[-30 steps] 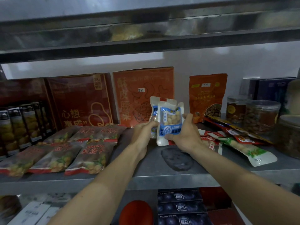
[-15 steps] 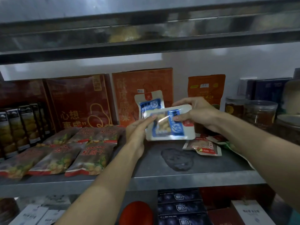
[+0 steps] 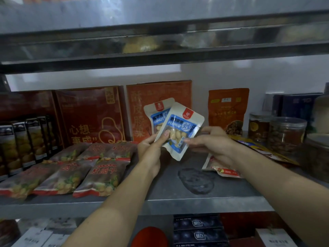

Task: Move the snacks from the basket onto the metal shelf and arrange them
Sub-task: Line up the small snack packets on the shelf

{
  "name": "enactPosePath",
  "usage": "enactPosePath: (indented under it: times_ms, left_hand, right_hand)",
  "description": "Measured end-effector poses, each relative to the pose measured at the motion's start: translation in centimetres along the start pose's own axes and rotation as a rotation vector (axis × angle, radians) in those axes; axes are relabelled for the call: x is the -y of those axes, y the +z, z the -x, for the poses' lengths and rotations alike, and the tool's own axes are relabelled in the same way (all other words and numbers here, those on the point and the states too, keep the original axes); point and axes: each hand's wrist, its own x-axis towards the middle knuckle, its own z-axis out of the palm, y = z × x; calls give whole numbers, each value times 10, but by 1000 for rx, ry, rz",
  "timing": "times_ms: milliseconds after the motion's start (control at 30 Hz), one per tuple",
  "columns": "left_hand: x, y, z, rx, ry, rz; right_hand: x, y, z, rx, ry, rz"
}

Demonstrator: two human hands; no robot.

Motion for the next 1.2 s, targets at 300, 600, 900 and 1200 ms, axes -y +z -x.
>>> enactPosePath:
  times_ms: [300, 600, 900, 1200]
  left_hand:
    - [-4, 0, 11, -73, 97, -147]
    - [-9, -39, 28, -92, 120, -419]
    - [-8, -45, 37, -70, 94, -393]
    - [-13, -44, 43, -63, 81, -415]
  right_hand:
    - [-24, 15, -11, -177, -18, -114]
    - [-28, -8, 5, -276, -51, -94]
    - [-38, -8, 11, -183, -133, 24]
    - [-34, -4, 21, -145, -268, 143]
